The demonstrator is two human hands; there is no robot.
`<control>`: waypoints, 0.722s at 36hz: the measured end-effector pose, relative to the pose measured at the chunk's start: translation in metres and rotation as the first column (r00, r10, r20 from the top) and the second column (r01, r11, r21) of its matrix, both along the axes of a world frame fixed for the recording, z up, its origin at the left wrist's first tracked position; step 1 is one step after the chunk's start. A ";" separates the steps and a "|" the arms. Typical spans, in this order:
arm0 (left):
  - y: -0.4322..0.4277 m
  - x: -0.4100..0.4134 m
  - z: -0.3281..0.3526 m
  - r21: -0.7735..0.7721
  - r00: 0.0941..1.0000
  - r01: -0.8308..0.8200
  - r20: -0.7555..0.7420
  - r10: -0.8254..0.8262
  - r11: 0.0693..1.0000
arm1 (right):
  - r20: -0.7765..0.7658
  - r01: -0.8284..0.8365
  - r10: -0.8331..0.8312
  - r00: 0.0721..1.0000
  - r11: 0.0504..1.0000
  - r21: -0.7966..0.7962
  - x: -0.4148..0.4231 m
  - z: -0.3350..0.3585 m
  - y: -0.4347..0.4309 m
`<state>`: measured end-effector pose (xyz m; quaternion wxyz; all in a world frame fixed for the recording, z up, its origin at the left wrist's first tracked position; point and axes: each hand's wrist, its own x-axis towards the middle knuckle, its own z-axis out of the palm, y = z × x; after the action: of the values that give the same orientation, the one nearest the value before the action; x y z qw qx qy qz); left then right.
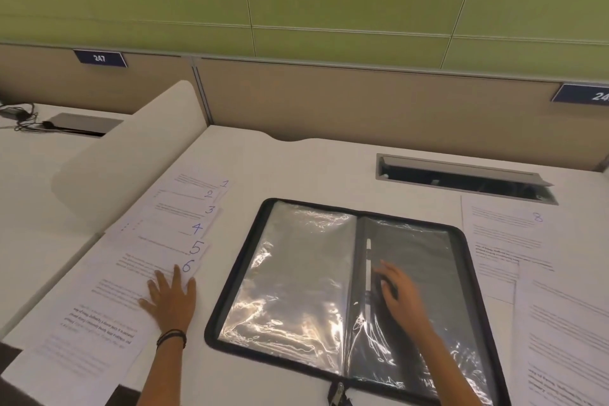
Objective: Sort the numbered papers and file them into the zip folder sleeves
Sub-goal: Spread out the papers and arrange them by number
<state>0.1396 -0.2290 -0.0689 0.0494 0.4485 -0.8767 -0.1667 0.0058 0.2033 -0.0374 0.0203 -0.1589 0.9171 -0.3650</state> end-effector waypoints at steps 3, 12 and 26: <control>0.001 -0.003 0.002 0.001 1.000 -0.004 0.012 0.004 1.000 | 0.007 -0.008 0.008 1.000 1.000 0.015 0.002 -0.003 -0.001; 0.000 -0.007 0.005 -0.006 0.996 -0.015 -0.088 0.015 1.000 | 0.028 -0.005 0.003 1.000 0.998 0.056 0.001 -0.013 -0.003; 0.005 -0.015 0.045 -0.178 0.876 -0.131 -0.482 0.029 0.975 | -0.017 0.082 -0.081 0.997 0.992 0.099 -0.009 -0.013 -0.013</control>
<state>0.1243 -0.2243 -0.0239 0.3163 0.4221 -0.8307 -0.1782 -0.0030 0.1903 -0.0509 0.0072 -0.1225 0.9401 -0.3181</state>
